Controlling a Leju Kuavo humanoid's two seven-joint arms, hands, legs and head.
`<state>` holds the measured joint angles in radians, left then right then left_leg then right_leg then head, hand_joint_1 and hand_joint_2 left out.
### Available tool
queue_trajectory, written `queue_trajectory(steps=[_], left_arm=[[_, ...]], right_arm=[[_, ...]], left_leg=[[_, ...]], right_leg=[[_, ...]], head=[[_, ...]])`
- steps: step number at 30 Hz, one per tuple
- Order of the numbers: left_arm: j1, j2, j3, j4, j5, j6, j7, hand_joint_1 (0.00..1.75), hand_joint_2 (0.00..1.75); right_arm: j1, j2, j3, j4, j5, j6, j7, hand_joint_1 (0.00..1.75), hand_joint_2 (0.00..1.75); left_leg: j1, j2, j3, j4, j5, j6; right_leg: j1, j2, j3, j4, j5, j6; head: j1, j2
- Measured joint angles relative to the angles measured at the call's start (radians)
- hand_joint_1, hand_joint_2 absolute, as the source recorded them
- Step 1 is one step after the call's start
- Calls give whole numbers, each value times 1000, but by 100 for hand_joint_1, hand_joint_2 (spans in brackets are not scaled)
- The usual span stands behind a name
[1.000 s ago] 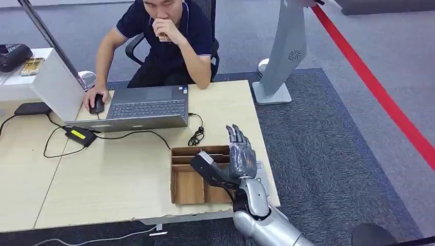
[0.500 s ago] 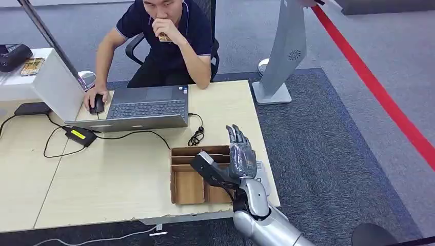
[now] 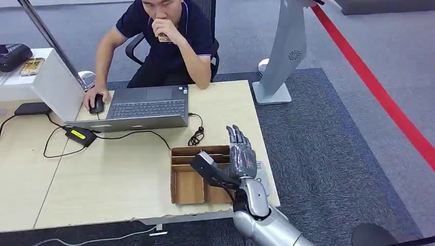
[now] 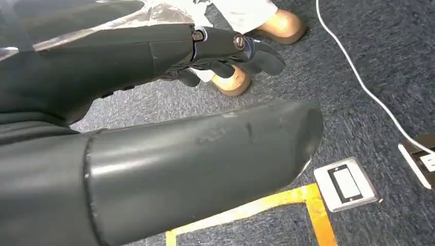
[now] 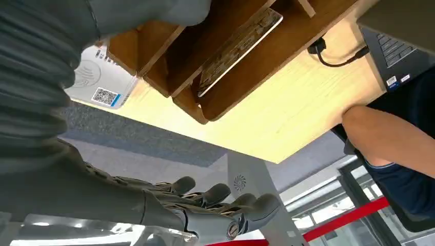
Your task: Pass the card to the sensor for recognition and then transmit it.
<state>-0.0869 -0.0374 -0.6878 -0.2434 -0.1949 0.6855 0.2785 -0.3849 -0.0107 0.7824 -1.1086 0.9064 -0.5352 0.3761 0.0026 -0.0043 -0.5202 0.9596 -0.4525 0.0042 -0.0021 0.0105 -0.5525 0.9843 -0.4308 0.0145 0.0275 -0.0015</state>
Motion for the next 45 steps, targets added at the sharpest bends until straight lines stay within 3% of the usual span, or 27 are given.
queue_trajectory(steps=[17, 21, 27, 40, 45], left_arm=[[0, 0, 0, 0, -2, 0, 0, 0, 0], [0, 0, 0, 0, -2, 0, 0, 0, 0], [0, 0, 0, 0, -2, 0, 0, 0, 0], [0, 0, -3, 2, -5, 0, 0, 0, 0], [0, 0, -11, 5, -6, 0, 0, 0, 0]], right_arm=[[0, 0, 0, 0, -5, 3, 3, 12, 175], [0, 0, 1, 0, -5, 3, 3, 24, 175], [0, 0, 2, 0, -5, 3, 3, 17, 175], [-2, 0, 3, 0, -5, 8, 3, 33, 175], [-2, 1, 3, 0, -5, 9, 3, 31, 175]], left_leg=[[0, 0, 0, 0, 0, 0], [0, 0, 0, 0, 0, 0], [0, 0, 0, 0, 0, 0], [0, 0, 0, 0, 0, 0], [0, 0, 0, 0, 0, 0]], right_leg=[[0, 0, 0, 0, 0, 0], [0, 0, 0, 0, 0, 0], [0, 0, 0, 0, 0, 0], [0, 0, 0, 0, 0, 0], [0, 0, 0, 0, 0, 0]], head=[[0, 0], [0, 0], [0, 0], [0, 0], [0, 0]])
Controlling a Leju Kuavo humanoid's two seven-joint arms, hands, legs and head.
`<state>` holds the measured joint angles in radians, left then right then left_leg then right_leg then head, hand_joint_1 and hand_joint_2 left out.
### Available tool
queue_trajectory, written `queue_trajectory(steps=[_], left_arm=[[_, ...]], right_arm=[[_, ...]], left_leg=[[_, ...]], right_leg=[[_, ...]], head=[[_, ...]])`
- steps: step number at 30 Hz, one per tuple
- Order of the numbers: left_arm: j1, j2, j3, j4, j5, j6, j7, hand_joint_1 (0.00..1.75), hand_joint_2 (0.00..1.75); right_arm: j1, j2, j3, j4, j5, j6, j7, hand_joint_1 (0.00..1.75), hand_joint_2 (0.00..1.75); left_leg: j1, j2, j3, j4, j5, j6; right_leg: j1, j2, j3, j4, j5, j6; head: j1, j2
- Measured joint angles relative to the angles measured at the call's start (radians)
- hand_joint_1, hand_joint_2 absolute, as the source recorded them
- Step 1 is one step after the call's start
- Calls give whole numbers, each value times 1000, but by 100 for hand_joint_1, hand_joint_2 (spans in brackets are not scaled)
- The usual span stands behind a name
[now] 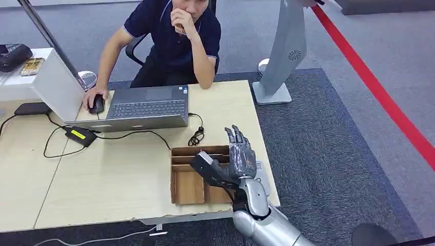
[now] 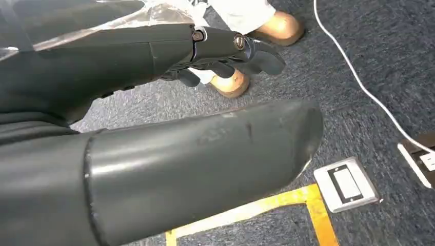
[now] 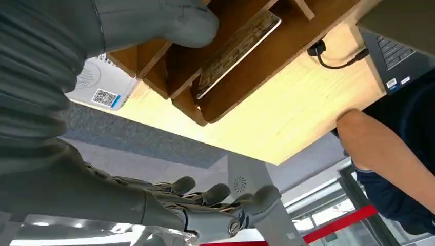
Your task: Pass the card to the sensor for recognition and then transmit it.
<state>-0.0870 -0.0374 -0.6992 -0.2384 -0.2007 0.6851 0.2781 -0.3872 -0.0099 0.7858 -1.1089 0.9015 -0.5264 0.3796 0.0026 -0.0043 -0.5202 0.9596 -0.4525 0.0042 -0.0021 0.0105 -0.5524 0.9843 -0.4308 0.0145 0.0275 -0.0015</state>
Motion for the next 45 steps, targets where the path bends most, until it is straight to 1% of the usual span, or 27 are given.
queue_trajectory(steps=[4, 12, 13, 16, 19, 21, 23, 24, 33, 34, 36, 39, 40, 45], left_arm=[[0, 0, -6, 1, 0, 0, 0, 0, 0], [0, 0, -8, 1, 0, 0, 0, 0, 0], [0, 0, -9, 1, 0, 0, 0, 0, 0], [0, 0, -11, 1, 0, 0, 0, 0, 0], [0, 0, -11, 1, 0, 0, 0, 0, 0], [0, 0, -12, 1, 0, 0, 0, 0, 0], [0, 0, -12, 1, 0, 0, 0, 0, 0], [0, 0, -12, 1, 0, 0, 0, 0, 0], [0, 0, -12, 1, 0, 0, 0, 0, 0], [0, 0, -12, 1, 0, 0, 0, 0, 0], [0, 0, -12, 1, 0, 0, 0, 0, 0], [0, 0, -12, 1, 0, 0, 0, 0, 0], [0, 0, -12, 1, 0, 0, 0, 0, 0], [0, 0, -12, 1, 2, 0, 0, 0, 0]], right_arm=[[0, 0, 1, 0, 0, 2, 0, 28, 175], [0, 0, 1, 0, 0, 5, 0, 28, 175], [0, 0, 2, 0, 0, 10, 4, 37, 175], [0, 0, 2, 0, 1, 12, 11, 37, 175], [0, 0, 2, 0, 1, 12, 11, 42, 175], [0, 0, 3, 0, 2, 12, 12, 54, 175], [1, 0, 3, 0, 2, 14, 12, 54, 175], [1, 0, 3, 0, 2, 15, 12, 58, 175], [1, 0, 8, 0, 6, 17, 14, 59, 175], [1, 0, 8, 0, 6, 17, 14, 56, 175], [1, 0, 10, 0, 6, 18, 14, 58, 175], [2, 0, 11, 0, 6, 19, 15, 56, 175], [2, 0, 11, 0, 6, 21, 16, 59, 175], [6, -1, 14, 0, 5, 26, 20, 63, 175]], left_leg=[[0, 0, 0, 0, 0, 0], [0, 0, 0, 0, 0, 0], [0, 0, 0, 0, 0, 0], [0, 0, 0, 0, 0, 0], [0, 0, 0, 0, 0, 0], [0, 0, 0, 0, 0, 0], [0, 0, 0, 0, 0, 0], [0, 0, 0, 0, 0, 0], [0, 0, 0, 0, 0, 0], [0, 0, 0, 0, 0, 0], [0, 0, 0, 0, 0, 0], [0, 0, 0, 0, 0, 0], [0, 0, 0, 0, 0, 0], [0, 0, 0, 0, 0, 0]], right_leg=[[0, 0, 0, 0, 0, 0], [0, 0, 0, 0, 0, 0], [0, 0, 0, 0, 0, 0], [0, 0, 0, 0, 0, 0], [0, 0, 0, 0, 0, 0], [0, 0, 0, 0, 0, 0], [0, 0, 0, 0, 0, 0], [0, 0, 0, 0, 0, 0], [0, 0, 0, 0, 0, 0], [0, 0, 0, 0, 0, 0], [0, 0, 0, 0, 0, 0], [0, 0, 0, 0, 0, 0], [0, 0, 0, 0, 0, 0], [0, 0, 0, 0, 0, 0]], head=[[0, 0], [0, 0], [0, 0], [0, 0], [0, 0], [0, 0], [0, 0], [0, 0], [0, 0], [0, 0], [0, 0], [0, 0], [0, 0], [0, 0]])
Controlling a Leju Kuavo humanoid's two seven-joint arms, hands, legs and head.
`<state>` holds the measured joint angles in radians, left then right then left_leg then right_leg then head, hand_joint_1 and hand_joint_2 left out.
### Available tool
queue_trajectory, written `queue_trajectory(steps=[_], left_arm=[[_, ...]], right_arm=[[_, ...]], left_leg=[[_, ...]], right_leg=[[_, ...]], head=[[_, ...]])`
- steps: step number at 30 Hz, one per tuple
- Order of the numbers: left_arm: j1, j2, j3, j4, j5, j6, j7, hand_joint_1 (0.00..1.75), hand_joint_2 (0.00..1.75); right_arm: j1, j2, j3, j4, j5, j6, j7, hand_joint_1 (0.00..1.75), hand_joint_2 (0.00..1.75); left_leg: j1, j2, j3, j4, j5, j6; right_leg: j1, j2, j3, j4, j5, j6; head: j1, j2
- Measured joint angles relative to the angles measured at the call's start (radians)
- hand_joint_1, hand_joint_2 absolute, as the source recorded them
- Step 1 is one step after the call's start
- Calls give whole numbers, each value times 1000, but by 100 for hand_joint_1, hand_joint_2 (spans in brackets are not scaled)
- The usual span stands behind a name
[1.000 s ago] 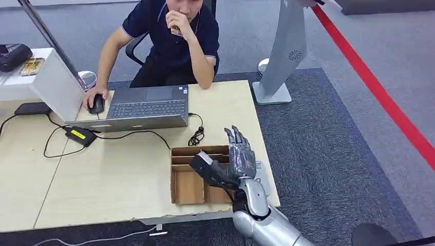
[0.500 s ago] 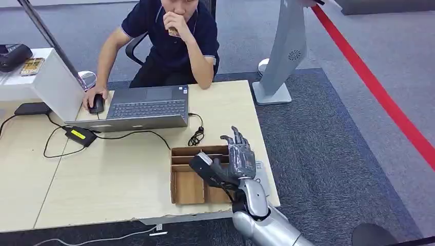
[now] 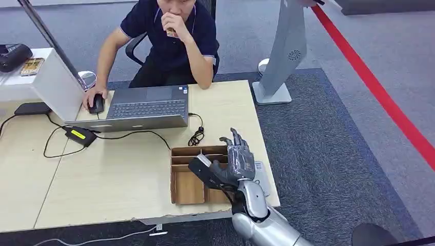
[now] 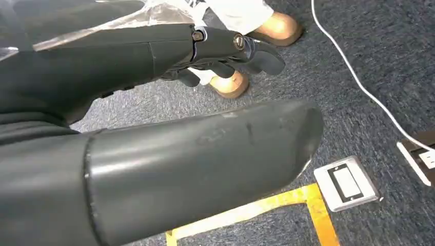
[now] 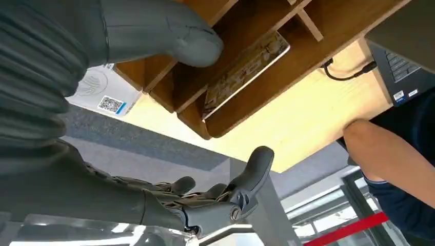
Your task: Pass the card to the sensor for recognition and then transmit it.
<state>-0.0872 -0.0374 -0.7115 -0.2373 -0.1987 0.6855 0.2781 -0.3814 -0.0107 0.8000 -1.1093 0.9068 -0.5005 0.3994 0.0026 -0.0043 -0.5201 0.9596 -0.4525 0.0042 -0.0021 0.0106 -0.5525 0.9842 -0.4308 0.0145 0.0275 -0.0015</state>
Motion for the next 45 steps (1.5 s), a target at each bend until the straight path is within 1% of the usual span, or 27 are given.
queue_trajectory(steps=[1, 2, 3, 9, 14, 24, 29, 32, 37, 40, 45], left_arm=[[0, 0, 0, 0, 0, 0, 0, 0, 0], [0, 0, 0, 0, 0, 0, 0, 0, 0], [0, 0, 0, 0, 1, 0, 0, 0, 0], [0, 0, -1, 0, 2, 0, 0, 0, 0], [0, 0, -1, 0, 6, 0, -1, 0, 0], [0, 0, -1, 0, 7, 1, -2, 0, 0], [0, 0, -1, 0, 11, 1, -2, 0, 0], [0, 0, 0, 0, 12, 1, -2, 0, 0], [1, 1, 1, 1, 6, 1, 0, 0, 0], [2, 1, 5, 1, -8, 1, 2, 0, 0], [6, 2, 25, 1, -39, 1, 2, 0, 0]], right_arm=[[1, 0, 0, 0, -1, 0, 0, 84, 175], [1, 0, 0, 0, -1, 1, 0, 143, 175], [2, 0, 0, 0, -1, 1, 1, 175, 175], [4, 0, 2, 0, -15, 3, -7, 175, 175], [4, 0, 2, -2, -25, -6, -20, 175, 175], [4, 0, 2, -3, -32, -21, -26, 175, 175], [6, -2, 2, -7, -31, -51, -24, 175, 175], [13, -8, -3, -26, -23, -82, -16, 175, 175], [41, -29, -35, -114, 30, -160, 17, 175, 175], [78, -47, -80, -204, 82, -194, 27, 175, 175], [166, -54, -187, -382, 140, -198, -23, 175, 175]], left_leg=[[0, 0, 0, 0, 0, 0], [0, 0, 0, 0, 0, 0], [0, 0, 0, 0, 0, 0], [0, 0, 0, 0, 0, 0], [0, 0, 0, 0, 0, 0], [0, 0, 0, 0, 0, 0], [0, 0, 0, 0, 0, 0], [0, 0, 0, 0, 0, 0], [0, 0, 0, 0, 0, 0], [0, 0, 0, 0, 0, 0], [0, 0, 0, 0, 0, 0]], right_leg=[[0, 0, 0, 0, 0, 0], [0, 0, 0, 0, 0, 0], [0, 0, 0, 0, 0, 0], [0, 0, 0, 0, 0, 0], [0, 0, 0, 0, 0, 0], [0, 0, 0, 0, 0, 0], [0, 0, 0, 0, 0, 0], [0, 0, 0, 0, 0, 0], [0, 0, 0, -1, 0, 0], [0, 0, 0, -1, 0, 0], [0, 0, 0, -1, 0, 0]], head=[[0, 0], [0, 0], [0, 0], [0, 0], [0, 0], [0, 0], [0, 0], [0, 0], [0, 0], [0, 0], [0, 0]])
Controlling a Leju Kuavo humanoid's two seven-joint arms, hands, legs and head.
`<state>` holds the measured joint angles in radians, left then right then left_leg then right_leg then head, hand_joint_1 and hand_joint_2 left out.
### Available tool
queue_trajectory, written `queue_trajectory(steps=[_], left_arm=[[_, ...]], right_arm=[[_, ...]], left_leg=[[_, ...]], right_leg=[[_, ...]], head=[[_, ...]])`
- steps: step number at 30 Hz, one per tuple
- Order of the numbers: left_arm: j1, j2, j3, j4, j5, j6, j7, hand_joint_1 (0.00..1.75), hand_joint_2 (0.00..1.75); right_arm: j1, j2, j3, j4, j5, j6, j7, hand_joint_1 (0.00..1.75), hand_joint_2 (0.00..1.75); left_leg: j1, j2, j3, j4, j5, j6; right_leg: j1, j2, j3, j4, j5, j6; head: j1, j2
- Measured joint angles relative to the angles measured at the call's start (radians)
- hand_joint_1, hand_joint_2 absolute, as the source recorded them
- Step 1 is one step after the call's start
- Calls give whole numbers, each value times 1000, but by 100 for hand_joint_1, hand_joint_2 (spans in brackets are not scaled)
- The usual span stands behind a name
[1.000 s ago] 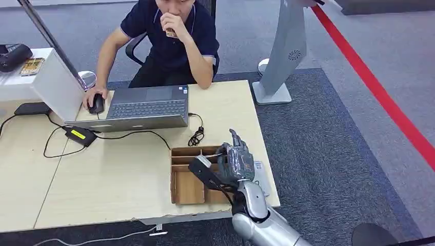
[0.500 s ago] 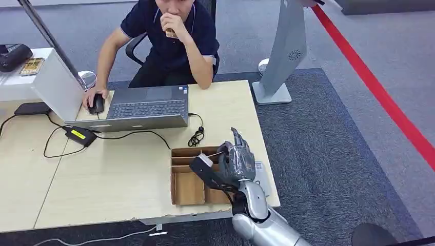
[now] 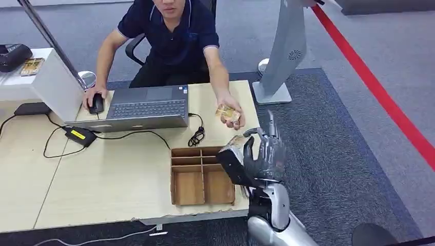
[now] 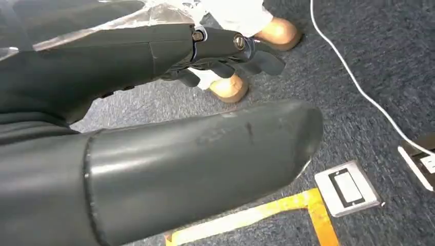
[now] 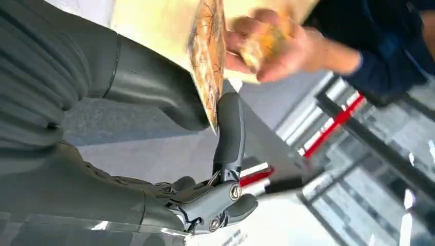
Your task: Pass the card to the sensor for recognition and then transmit it.
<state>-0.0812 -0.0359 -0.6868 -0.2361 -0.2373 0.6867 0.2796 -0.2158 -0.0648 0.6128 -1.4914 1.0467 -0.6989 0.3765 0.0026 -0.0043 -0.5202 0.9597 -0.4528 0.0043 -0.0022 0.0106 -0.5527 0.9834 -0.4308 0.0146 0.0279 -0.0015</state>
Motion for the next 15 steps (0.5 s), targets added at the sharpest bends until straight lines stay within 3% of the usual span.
queue_trajectory(steps=[8, 15], left_arm=[[3, 0, 41, 0, -35, 0, 0, 0, 0], [4, 0, 79, 0, -72, 0, -3, 0, 0]], right_arm=[[83, 4, -139, -184, -13, 0, -66, 175, 175], [66, 29, -162, -190, -29, 2, -109, 175, 175]], left_leg=[[0, 0, 0, 0, 0, 0], [0, 0, 0, 0, 0, 0]], right_leg=[[0, 0, 0, 0, 0, 0], [0, 0, 1, 1, 0, 0]], head=[[0, 0], [0, 0]])
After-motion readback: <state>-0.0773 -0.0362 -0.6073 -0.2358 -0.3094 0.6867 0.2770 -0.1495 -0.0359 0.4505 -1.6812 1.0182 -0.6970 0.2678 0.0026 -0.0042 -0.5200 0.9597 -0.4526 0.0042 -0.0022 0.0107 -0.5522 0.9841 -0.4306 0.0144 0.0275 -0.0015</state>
